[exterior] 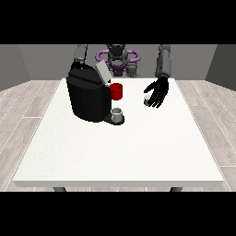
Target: Insert the coffee pod into the coffee machine and close the lid
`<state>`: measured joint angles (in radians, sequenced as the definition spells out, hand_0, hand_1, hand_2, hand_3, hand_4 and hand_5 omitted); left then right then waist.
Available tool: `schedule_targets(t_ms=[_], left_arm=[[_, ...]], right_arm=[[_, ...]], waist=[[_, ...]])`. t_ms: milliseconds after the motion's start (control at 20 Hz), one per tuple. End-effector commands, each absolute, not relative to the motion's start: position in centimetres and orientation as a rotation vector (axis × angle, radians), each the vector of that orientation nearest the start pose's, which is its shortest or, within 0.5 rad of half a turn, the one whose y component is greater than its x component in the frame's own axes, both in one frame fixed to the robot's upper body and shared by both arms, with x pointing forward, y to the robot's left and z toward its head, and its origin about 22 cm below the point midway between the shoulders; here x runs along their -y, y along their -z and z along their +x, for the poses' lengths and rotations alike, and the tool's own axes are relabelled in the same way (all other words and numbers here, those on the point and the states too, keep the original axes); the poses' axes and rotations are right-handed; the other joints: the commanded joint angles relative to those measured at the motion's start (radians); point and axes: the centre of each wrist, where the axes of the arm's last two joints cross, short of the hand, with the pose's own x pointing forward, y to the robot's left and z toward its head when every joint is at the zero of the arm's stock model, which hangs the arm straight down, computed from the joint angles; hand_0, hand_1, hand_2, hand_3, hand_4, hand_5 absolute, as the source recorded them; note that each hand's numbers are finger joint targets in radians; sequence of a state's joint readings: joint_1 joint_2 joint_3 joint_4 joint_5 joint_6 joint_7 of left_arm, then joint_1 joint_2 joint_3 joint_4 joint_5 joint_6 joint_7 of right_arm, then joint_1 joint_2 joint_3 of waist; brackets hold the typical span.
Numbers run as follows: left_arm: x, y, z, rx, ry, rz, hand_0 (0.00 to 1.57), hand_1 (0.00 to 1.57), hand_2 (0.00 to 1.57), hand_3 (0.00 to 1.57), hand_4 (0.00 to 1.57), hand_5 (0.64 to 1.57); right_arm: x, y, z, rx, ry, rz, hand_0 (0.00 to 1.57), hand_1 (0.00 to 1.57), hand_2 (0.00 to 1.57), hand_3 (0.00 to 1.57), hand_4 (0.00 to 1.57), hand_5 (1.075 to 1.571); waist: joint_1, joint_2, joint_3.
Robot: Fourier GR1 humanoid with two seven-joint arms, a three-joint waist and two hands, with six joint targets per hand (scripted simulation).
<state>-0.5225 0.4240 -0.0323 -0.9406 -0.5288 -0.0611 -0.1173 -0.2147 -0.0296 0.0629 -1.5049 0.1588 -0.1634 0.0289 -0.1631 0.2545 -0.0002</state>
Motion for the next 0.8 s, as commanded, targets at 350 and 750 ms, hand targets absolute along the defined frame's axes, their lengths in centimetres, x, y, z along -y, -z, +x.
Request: schedule_targets(t_ms=[350, 750], left_arm=[[-29.4, -2.7, 37.4, 1.355, 1.168, 0.77, 0.76, 0.76, 0.95, 0.81, 0.34, 1.571], [-30.4, -2.6, 38.3, 1.21, 1.265, 0.783, 0.73, 0.73, 0.96, 0.85, 0.39, 1.571]], right_arm=[[18.4, -4.1, 31.0, 1.667, -0.145, -0.172, 0.0, 0.0, 0.0, 0.0, 0.0, 1.571], [18.8, -1.9, 31.0, 1.655, -0.152, -0.131, 0.0, 0.0, 0.0, 0.0, 0.0, 1.571]], waist=[[0.02, 0.01, 0.0001], [0.007, 0.012, 0.0001]])
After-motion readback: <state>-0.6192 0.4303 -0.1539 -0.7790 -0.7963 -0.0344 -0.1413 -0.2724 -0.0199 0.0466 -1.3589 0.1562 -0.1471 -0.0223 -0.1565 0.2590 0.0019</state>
